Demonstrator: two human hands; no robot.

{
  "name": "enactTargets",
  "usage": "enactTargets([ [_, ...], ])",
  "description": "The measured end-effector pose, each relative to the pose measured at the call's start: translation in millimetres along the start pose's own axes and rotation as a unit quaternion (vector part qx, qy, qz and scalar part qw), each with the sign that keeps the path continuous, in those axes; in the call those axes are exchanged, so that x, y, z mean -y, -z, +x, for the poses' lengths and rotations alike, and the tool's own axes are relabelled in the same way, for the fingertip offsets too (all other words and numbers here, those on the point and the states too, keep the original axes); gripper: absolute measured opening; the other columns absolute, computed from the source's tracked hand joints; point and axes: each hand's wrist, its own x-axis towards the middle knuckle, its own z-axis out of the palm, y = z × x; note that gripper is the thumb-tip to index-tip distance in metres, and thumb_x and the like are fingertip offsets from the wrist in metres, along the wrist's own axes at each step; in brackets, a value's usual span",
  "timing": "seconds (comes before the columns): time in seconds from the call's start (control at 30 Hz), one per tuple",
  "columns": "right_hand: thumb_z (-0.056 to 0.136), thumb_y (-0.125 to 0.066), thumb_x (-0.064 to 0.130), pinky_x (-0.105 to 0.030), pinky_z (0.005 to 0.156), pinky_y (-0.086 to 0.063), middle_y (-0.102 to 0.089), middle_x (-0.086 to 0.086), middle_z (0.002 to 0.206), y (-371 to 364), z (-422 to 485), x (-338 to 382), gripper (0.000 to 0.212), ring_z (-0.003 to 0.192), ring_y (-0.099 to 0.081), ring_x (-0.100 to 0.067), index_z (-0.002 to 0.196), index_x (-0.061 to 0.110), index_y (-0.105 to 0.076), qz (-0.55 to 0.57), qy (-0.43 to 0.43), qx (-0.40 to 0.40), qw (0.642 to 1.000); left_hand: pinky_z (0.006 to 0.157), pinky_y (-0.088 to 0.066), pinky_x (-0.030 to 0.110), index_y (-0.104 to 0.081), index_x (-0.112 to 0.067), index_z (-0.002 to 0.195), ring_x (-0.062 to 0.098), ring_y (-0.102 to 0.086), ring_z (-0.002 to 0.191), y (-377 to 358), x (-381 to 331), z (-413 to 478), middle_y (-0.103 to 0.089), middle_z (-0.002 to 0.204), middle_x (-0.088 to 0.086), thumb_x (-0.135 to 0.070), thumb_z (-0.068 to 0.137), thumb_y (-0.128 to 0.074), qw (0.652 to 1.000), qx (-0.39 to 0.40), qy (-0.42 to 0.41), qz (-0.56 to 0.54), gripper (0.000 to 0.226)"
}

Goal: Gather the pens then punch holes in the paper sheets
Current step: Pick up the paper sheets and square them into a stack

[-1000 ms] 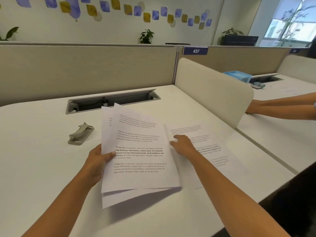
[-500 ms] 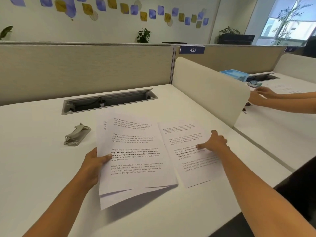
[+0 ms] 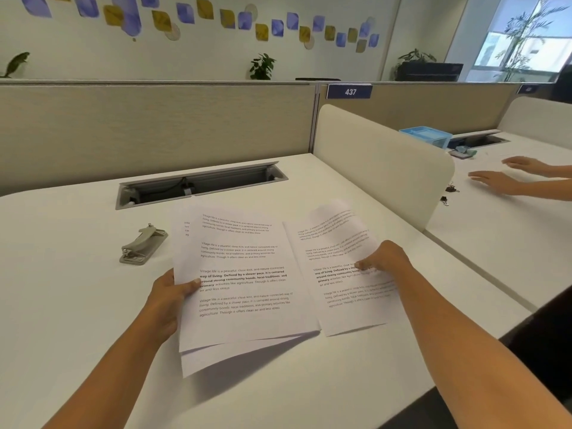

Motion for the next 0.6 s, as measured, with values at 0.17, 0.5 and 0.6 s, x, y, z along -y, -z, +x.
enactTargets([
  [0.17,0.086,-0.052,0.006,-0.032,0.076,-0.042,-0.057,-0.015,0.119,13,-8,27,0.035,0.107,-0.057,-0.033,0.121,0.007,-0.049,-0.004,0.059,-0.125,0.99,0.062,-0.053,0.036,-0.058,-0.011,0.092,0.029,-0.065,0.076,2,1,1,-0.067,0.09,0.01,0.006,0.087,-0.053,1.0,-0.01,-0.002,-0.001,0.018],
  [0.5,0.094,-0.045,0.011,-0.035,0.068,-0.044,-0.067,-0.016,0.099,58,-57,91,0.022,0.082,-0.062,-0.03,0.112,0.01,-0.058,0.046,0.313,-0.372,0.873,0.067,-0.052,0.035,-0.057,-0.011,0.105,0.027,-0.065,0.08,10,1,-2,-0.068,0.092,0.008,0.005,0.087,-0.053,0.999,-0.018,-0.029,-0.002,0.025],
  [0.6,0.094,-0.05,0.018,-0.03,0.072,-0.049,-0.067,-0.011,0.107,65,-80,110,0.023,0.084,-0.064,-0.025,0.115,0.012,-0.058,0.127,0.368,-0.362,0.847,0.074,-0.052,0.04,-0.057,-0.01,0.105,0.03,-0.065,0.082,12,0,-3,-0.067,0.096,0.012,0.006,0.087,-0.053,0.999,-0.019,-0.026,-0.011,0.025],
])
